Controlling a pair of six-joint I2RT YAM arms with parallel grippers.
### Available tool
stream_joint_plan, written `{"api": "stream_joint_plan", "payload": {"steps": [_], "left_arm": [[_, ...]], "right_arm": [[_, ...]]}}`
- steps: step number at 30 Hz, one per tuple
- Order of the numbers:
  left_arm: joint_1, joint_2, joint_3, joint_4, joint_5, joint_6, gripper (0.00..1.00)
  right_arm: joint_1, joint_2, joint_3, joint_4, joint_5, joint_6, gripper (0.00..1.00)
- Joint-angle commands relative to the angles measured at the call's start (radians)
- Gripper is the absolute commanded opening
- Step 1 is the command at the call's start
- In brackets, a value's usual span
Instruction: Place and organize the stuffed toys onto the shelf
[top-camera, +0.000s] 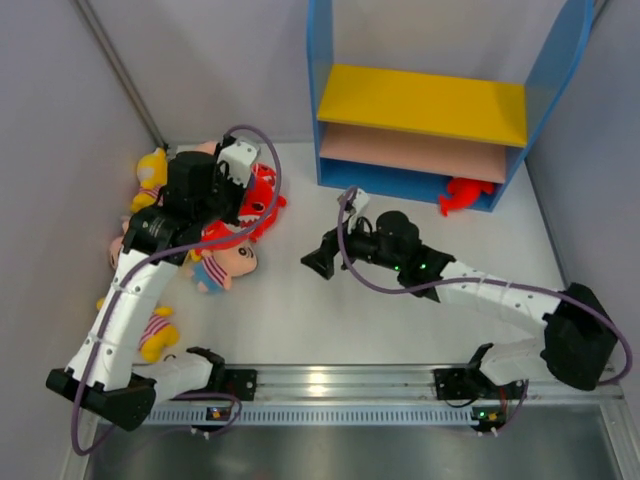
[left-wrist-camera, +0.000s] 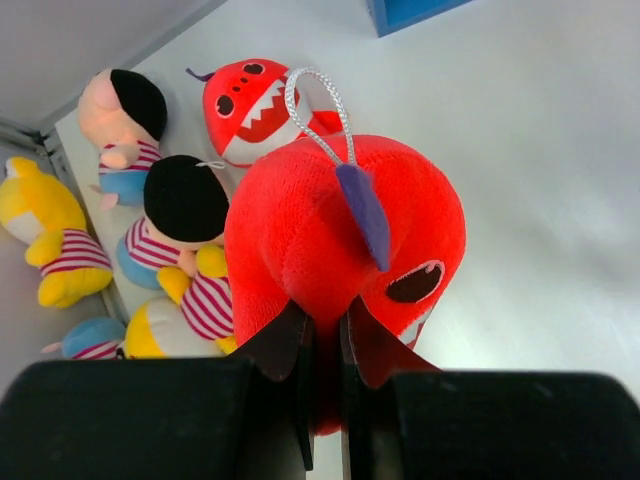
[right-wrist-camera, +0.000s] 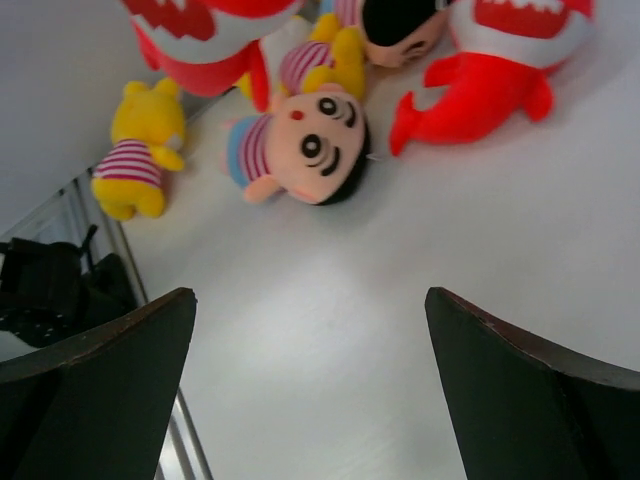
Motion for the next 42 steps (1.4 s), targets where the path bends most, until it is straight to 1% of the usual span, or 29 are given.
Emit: {"api": "stream_joint_plan", "payload": {"steps": [1, 2, 4, 5, 7, 8, 11, 14, 16, 19, 22, 23, 25, 26, 27, 29, 30, 31, 32, 34, 35, 36, 37, 39, 40, 42], "left_arm": [[-0.001, -0.003, 0.073, 0.055, 0.043, -0.135, 0.0], [0.0, -0.003, 0.083, 0.057, 0.093, -0.15, 0.0], [0.005, -0.014, 0.092, 0.071, 0.121, -0.201, 0.0], [0.01, -0.02, 0.092, 0.091, 0.137, -0.218, 0.0], [0.023, -0.029, 0.086, 0.111, 0.177, -0.255, 0.0], [0.026, -0.029, 0.089, 0.123, 0.186, -0.287, 0.0], [0.034, -0.029, 0.098, 0.14, 0.247, -0.333, 0.0], [0.048, -0.022, 0.101, 0.167, 0.316, -0.371, 0.0], [0.062, -0.008, 0.113, 0.183, 0.368, -0.411, 0.0], [0.082, 0.013, 0.141, 0.184, 0.39, -0.433, 0.0], [0.096, 0.021, 0.139, 0.184, 0.385, -0.434, 0.0], [0.096, 0.018, 0.135, 0.184, 0.372, -0.431, 0.0], [0.097, 0.014, 0.11, 0.184, 0.333, -0.423, 0.0], [0.1, 0.009, 0.1, 0.184, 0.3, -0.422, 0.0], [0.106, 0.009, 0.077, 0.186, 0.289, -0.423, 0.0], [0.122, -0.003, 0.052, 0.189, 0.276, -0.42, 0.0], [0.125, -0.006, 0.031, 0.189, 0.276, -0.41, 0.04], [0.126, -0.009, 0.021, 0.189, 0.278, -0.397, 0.15], [0.126, -0.014, 0.014, 0.189, 0.284, -0.381, 0.47], [0.126, -0.034, -0.005, 0.184, 0.289, -0.29, 0.95], [0.126, -0.045, -0.011, 0.183, 0.274, -0.263, 0.99], [0.126, -0.057, -0.028, 0.177, 0.251, -0.205, 0.99], [0.126, -0.075, -0.032, 0.174, 0.191, -0.183, 0.99], [0.126, -0.088, -0.049, 0.163, 0.125, -0.138, 0.99], [0.126, -0.094, -0.052, 0.154, 0.077, -0.126, 0.99], [0.126, -0.1, -0.071, 0.148, 0.025, -0.103, 0.99]], "right_arm": [[0.054, 0.104, 0.033, 0.319, -0.103, 0.066, 0.98], [0.054, 0.129, 0.03, 0.432, -0.12, 0.11, 0.96], [0.053, 0.199, 0.054, 0.494, -0.142, 0.138, 0.92], [0.053, 0.222, 0.088, 0.517, -0.184, 0.165, 0.87], [0.059, 0.271, 0.112, 0.585, -0.205, 0.195, 0.86], [0.064, 0.282, 0.12, 0.612, -0.188, 0.207, 0.85], [0.091, 0.31, 0.143, 0.635, -0.131, 0.21, 0.85], [0.105, 0.347, 0.16, 0.741, -0.142, 0.251, 0.85], [0.119, 0.374, 0.18, 0.76, -0.134, 0.255, 0.84], [0.133, 0.403, 0.205, 0.777, -0.095, 0.262, 0.76], [0.133, 0.41, 0.189, 0.818, -0.049, 0.304, 0.53], [0.134, 0.405, 0.171, 0.833, -0.026, 0.322, 0.34], [0.133, 0.379, 0.151, 0.84, -0.001, 0.334, 0.16], [0.131, 0.367, 0.134, 0.829, 0.03, 0.345, 0.02], [0.131, 0.357, 0.128, 0.82, 0.042, 0.347, 0.0], [0.122, 0.33, 0.122, 0.791, 0.05, 0.35, 0.0], [0.117, 0.322, 0.122, 0.74, 0.047, 0.353, 0.0], [0.105, 0.305, 0.122, 0.705, 0.041, 0.359, 0.0], [0.096, 0.296, 0.113, 0.682, 0.01, 0.38, 0.0], [0.056, 0.258, 0.082, 0.616, -0.034, 0.408, 0.0], [0.039, 0.244, 0.041, 0.593, -0.077, 0.432, 0.0], [0.021, 0.227, 0.016, 0.556, -0.096, 0.439, 0.0], [-0.014, 0.188, -0.033, 0.484, -0.105, 0.428, 0.0], [-0.048, 0.149, -0.079, 0.389, -0.12, 0.4, 0.0], [-0.085, 0.123, -0.108, 0.29, -0.131, 0.361, 0.0], [-0.126, 0.109, -0.127, 0.197, -0.182, 0.328, 0.0]]}}
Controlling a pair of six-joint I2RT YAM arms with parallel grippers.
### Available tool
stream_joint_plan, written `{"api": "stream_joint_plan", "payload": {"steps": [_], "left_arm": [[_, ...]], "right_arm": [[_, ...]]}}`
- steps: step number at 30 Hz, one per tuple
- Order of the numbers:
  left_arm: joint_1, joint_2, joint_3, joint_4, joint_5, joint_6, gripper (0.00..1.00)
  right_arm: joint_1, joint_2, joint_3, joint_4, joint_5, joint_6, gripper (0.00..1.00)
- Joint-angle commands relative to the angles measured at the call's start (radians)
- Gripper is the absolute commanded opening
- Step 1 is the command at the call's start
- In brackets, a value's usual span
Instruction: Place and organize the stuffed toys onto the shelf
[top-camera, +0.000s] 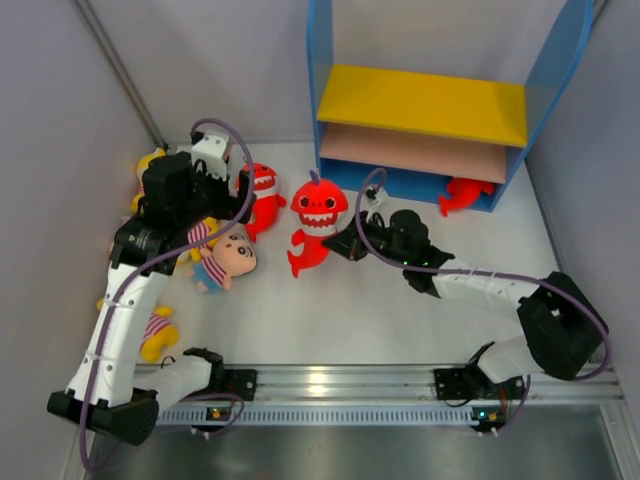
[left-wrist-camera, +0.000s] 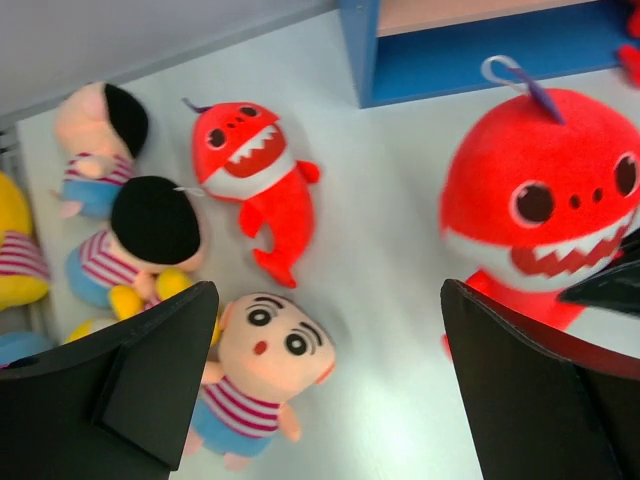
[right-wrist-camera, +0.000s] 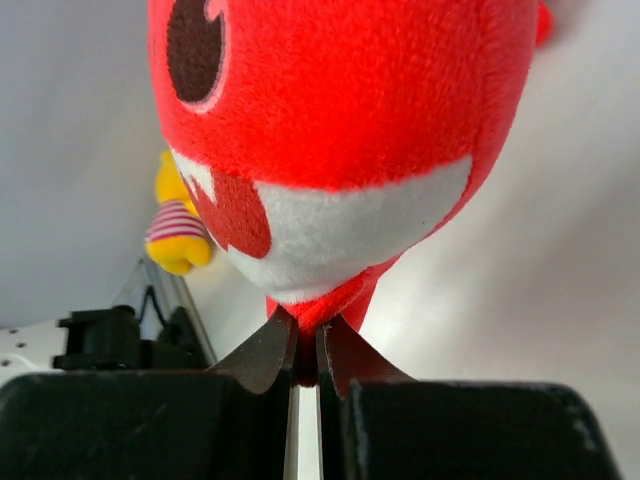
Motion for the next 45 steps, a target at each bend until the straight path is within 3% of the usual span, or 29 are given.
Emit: {"api": "stream_joint_plan", "payload": {"steps": [1, 6, 12, 19, 24, 26, 27, 28, 31, 35, 41, 44, 45], "left_arm": [[0.006, -0.038, -0.025, 0.007, -0.144, 0.099, 0.99], [0.004, -0.052, -0.067, 0.004, -0.143, 0.109, 0.99], [0.004, -0.056, -0.065, 0.004, -0.149, 0.114, 0.99], [0.004, -0.052, -0.064, 0.003, -0.138, 0.112, 0.99], [0.004, -0.044, -0.056, 0.001, -0.137, 0.112, 0.99], [0.004, -0.042, -0.054, -0.001, -0.132, 0.108, 0.99], [0.004, -0.044, -0.054, 0.001, -0.131, 0.108, 0.99], [0.004, -0.042, -0.054, 0.001, -0.131, 0.106, 0.99], [0.004, -0.042, -0.056, 0.001, -0.125, 0.106, 0.99], [0.004, -0.036, -0.051, -0.001, -0.117, 0.111, 0.99], [0.004, -0.027, -0.045, 0.001, -0.08, 0.105, 0.99], [0.004, -0.027, -0.041, 0.001, -0.082, 0.109, 0.99], [0.004, -0.027, -0.039, 0.001, -0.082, 0.109, 0.99]], "right_arm": [[-0.103, -0.065, -0.049, -0.209, -0.093, -0.072, 0.0], [-0.281, -0.053, -0.098, -0.329, -0.121, -0.132, 0.0], [-0.499, 0.098, -0.031, -0.372, -0.216, -0.199, 0.0], [-0.663, 0.288, 0.145, -0.455, -0.107, -0.267, 0.0], [-0.668, 0.337, 0.245, -0.509, 0.042, -0.324, 0.06], [-0.669, 0.368, 0.294, -0.521, 0.08, -0.324, 0.14], [-0.672, 0.386, 0.316, -0.52, 0.097, -0.319, 0.21], [-0.674, 0.391, 0.324, -0.519, 0.169, -0.307, 0.38], [-0.68, 0.409, 0.341, -0.52, 0.284, -0.252, 0.52], [-0.655, 0.357, 0.308, -0.507, 0.345, -0.285, 0.58], [-0.452, 0.224, 0.235, -0.566, 0.622, -0.457, 0.64], [-0.332, 0.184, 0.216, -0.543, 0.659, -0.696, 0.65], [-0.268, 0.19, 0.234, -0.553, 0.657, -0.853, 0.66]]}}
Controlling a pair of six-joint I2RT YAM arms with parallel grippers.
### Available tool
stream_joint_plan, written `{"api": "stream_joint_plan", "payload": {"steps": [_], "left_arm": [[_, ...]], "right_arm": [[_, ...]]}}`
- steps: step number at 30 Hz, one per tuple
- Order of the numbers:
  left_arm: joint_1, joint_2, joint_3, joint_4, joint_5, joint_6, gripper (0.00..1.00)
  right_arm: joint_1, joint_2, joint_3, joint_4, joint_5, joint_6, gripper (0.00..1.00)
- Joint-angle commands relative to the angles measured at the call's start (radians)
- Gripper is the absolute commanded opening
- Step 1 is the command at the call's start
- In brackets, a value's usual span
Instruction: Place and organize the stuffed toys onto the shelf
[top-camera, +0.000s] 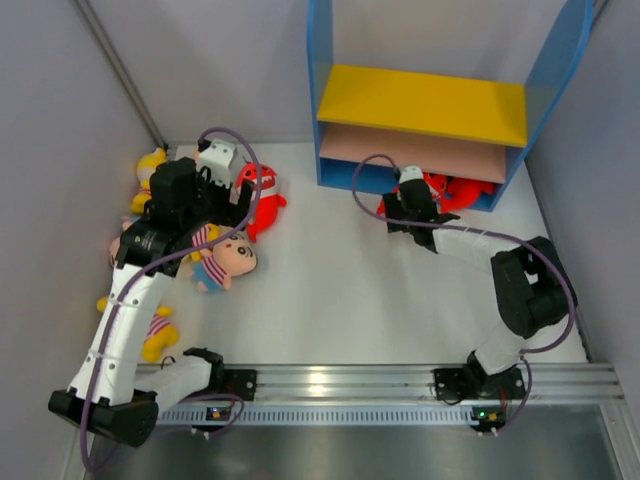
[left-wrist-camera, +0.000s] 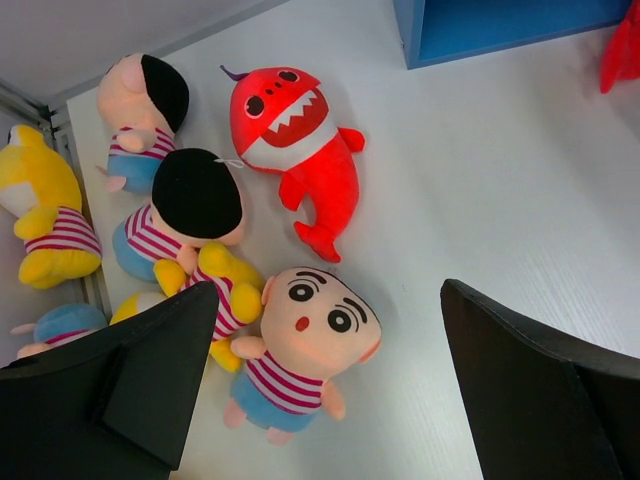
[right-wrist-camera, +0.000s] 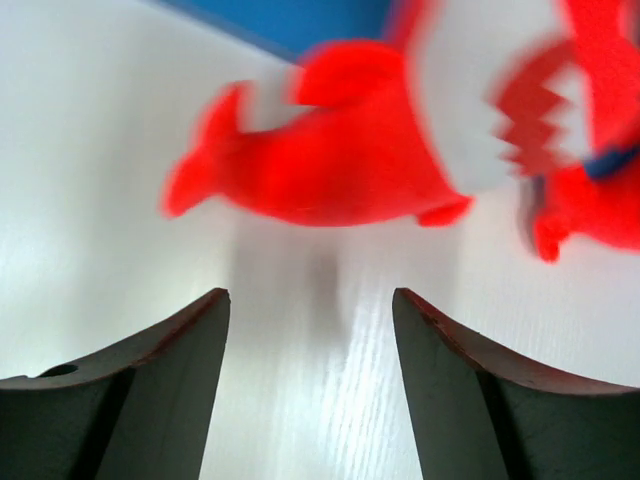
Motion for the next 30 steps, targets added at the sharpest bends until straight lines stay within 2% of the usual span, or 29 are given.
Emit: {"api": "stream_joint_plan", "payload": {"steps": [1, 3, 8, 9, 15, 20, 23, 24, 26, 27, 30], "left_arm": [[0.002, -0.004, 0.028, 0.004, 0.02, 0.006, 0.99], [0.002, -0.008, 0.028, 0.004, 0.026, 0.01, 0.99], [0.002, -0.022, 0.037, 0.004, 0.029, 0.013, 0.99], [0.002, -0.025, 0.035, 0.002, 0.031, 0.015, 0.99], [0.002, -0.018, 0.014, 0.002, 0.045, 0.015, 0.99], [0.001, -0.002, 0.009, 0.002, 0.086, 0.01, 0.99], [0.001, -0.001, 0.009, 0.002, 0.092, 0.01, 0.99], [0.001, -0.002, 0.009, 0.002, 0.089, 0.012, 0.99], [0.001, -0.005, 0.006, 0.004, 0.089, 0.013, 0.99], [0.001, -0.005, 0.006, 0.004, 0.089, 0.018, 0.99], [0.001, -0.007, 0.006, 0.004, 0.086, 0.022, 0.99]], "right_arm": [[0.139, -0.036, 0.032, -0.03, 0.086, -0.39, 0.68], [0.202, 0.047, 0.1, -0.059, 0.17, -0.523, 0.68], [0.234, 0.253, 0.239, -0.109, 0.326, -0.674, 0.68], [0.237, 0.302, 0.26, -0.09, 0.395, -0.706, 0.68], [0.244, 0.392, 0.288, 0.027, 0.552, -0.8, 0.7], [0.24, 0.42, 0.244, 0.146, 0.488, -0.899, 0.67], [0.239, 0.466, 0.251, 0.19, 0.491, -0.996, 0.47], [0.239, 0.474, 0.247, 0.206, 0.503, -1.024, 0.35], [0.237, 0.483, 0.23, 0.253, 0.505, -1.106, 0.26], [0.237, 0.483, 0.216, 0.269, 0.5, -1.139, 0.15], [0.23, 0.466, 0.152, 0.354, 0.488, -1.277, 0.01]]}}
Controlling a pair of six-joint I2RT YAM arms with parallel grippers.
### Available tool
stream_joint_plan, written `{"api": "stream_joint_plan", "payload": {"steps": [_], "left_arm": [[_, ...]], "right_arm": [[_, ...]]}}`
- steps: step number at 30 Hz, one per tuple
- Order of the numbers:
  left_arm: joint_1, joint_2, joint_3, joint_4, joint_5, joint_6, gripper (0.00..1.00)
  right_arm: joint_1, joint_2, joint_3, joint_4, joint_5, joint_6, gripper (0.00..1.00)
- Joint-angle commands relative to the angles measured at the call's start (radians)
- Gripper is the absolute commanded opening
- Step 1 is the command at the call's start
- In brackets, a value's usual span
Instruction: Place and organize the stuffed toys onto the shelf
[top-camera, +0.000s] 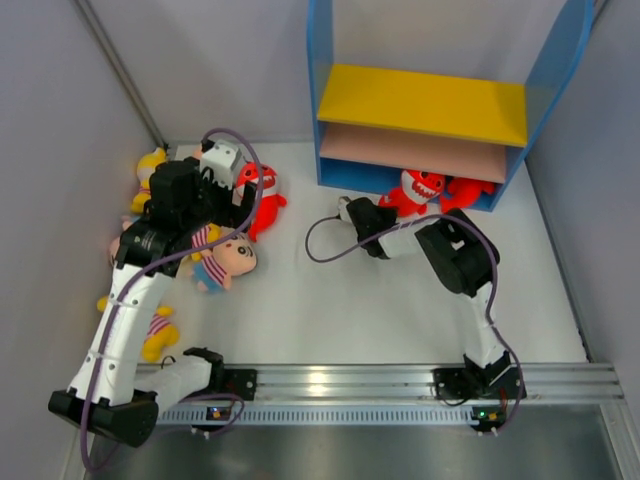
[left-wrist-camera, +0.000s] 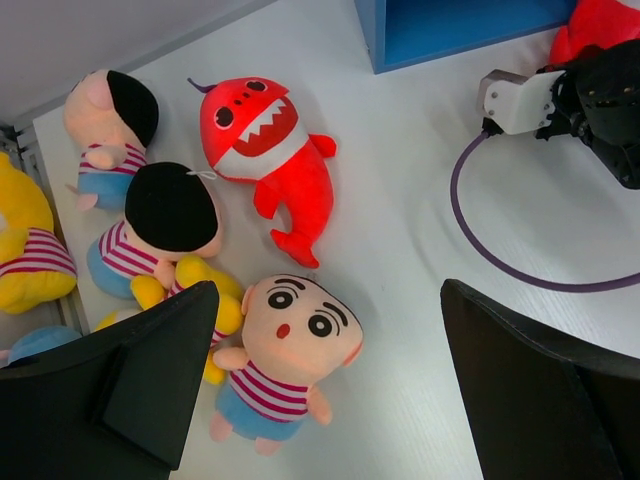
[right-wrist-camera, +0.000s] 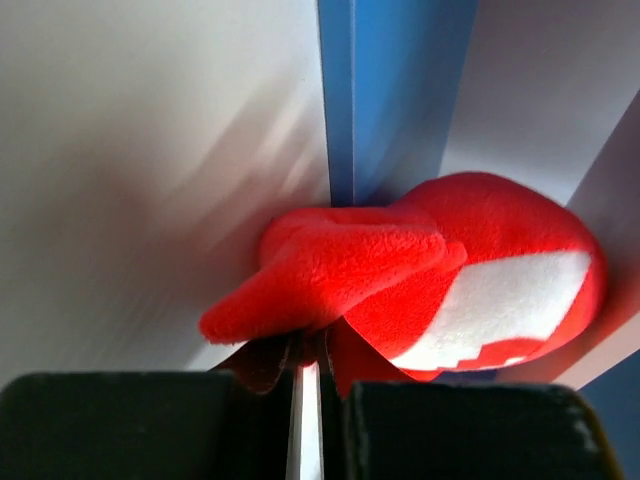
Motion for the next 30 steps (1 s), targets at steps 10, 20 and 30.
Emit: {"api": "stream_joint_plan", "payload": {"steps": [10, 20, 30], "left_arm": [[0.001, 0.002, 0.009, 0.002, 0.018, 0.03, 0.99], [0.002, -0.005, 0.005, 0.002, 0.028, 0.021, 0.99], [0.001, -0.018, 0.006, 0.001, 0.015, 0.019, 0.99]], "right_arm": [[-0.116, -0.298, -0.148, -0.179, -0.352, -0.418, 0.0], [-0.205, -0.307, 0.026, -0.377, -0.384, -0.475, 0.0], [-0.284, -0.232, -0.054, -0.109, -0.401, -0.681, 0.0]]}}
